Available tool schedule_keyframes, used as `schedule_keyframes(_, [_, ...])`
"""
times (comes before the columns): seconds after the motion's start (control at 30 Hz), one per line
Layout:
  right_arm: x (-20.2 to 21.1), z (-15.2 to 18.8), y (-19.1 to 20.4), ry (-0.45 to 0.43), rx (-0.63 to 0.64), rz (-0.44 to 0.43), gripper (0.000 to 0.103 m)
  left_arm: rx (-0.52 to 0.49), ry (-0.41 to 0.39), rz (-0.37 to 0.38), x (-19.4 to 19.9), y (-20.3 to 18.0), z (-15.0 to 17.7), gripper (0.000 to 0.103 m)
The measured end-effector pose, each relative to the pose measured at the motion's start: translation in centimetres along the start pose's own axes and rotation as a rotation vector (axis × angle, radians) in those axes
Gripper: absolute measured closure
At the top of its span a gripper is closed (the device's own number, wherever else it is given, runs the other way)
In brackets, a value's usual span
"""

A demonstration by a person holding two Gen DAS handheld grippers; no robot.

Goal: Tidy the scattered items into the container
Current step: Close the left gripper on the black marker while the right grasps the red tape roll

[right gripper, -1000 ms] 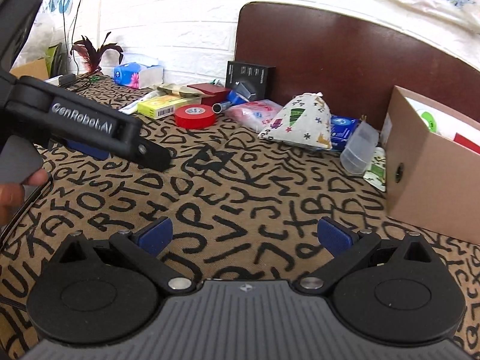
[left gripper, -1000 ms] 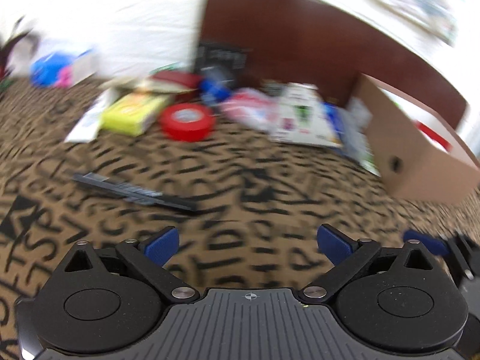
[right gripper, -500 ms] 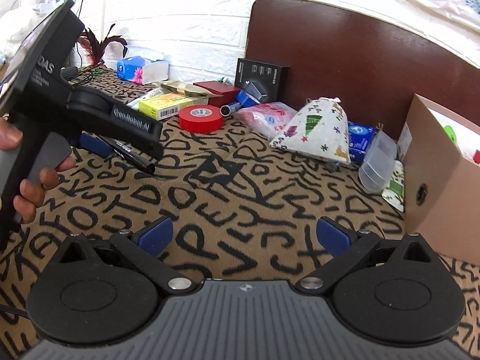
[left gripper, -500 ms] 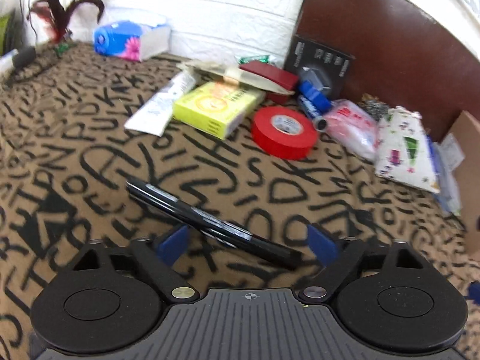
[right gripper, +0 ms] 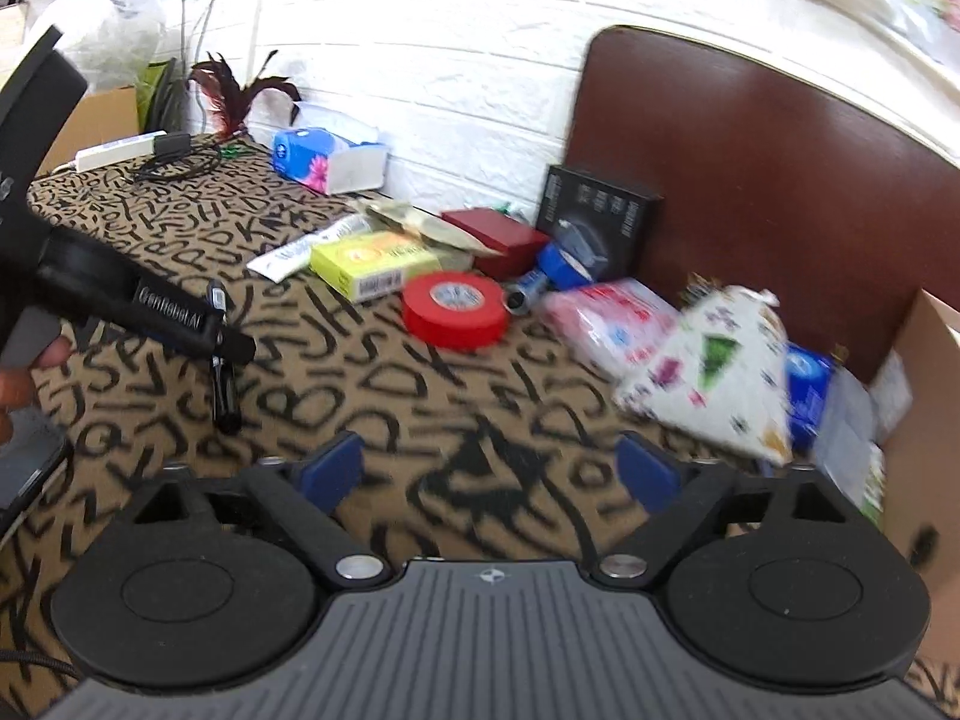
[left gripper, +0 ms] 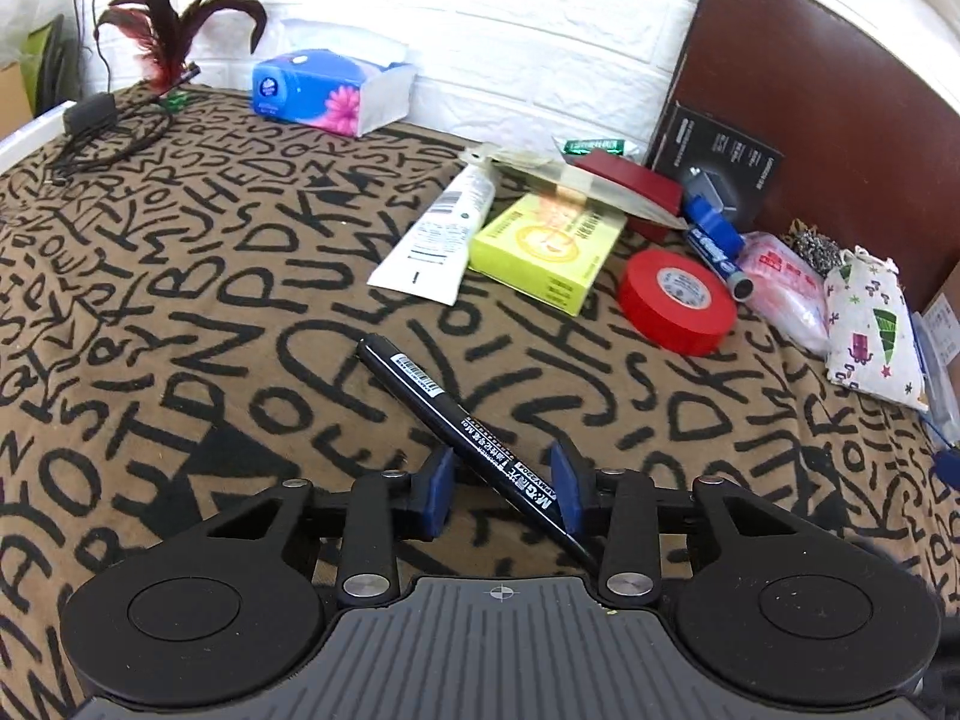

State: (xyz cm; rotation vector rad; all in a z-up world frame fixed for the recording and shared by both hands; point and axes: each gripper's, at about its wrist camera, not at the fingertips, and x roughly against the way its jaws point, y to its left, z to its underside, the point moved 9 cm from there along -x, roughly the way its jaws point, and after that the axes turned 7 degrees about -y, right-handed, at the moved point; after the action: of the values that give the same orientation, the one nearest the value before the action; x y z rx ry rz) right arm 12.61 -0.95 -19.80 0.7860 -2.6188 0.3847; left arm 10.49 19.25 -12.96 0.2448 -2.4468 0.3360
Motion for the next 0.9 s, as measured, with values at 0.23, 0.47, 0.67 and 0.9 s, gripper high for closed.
schedule_keyframes(0.23, [-4.7,-1.9,0.9,0.014,0.014,-0.064,0.032,0.041,-0.013,0.008,-2.1,1.1,-1.9,0.073])
schedule_keyframes(0.47, [-9.7,-2.0,0.4,0.058,-0.028,-0.068,0.030,0.025,-0.034,0.040,-3.2,1.2,-2.5,0.072])
schedule_keyframes(0.67, [-12.9,-1.9,-0.3,0.079,-0.087,-0.067,0.017,0.015,-0.052,0.061,-3.6,0.9,-2.7,0.053])
schedule_keyframes(0.9, [-15.0,-2.8,0.0,0.072,-0.078,-0.079,0.017,-0.016,-0.062,0.053,-3.7,0.6,-2.6,0.053])
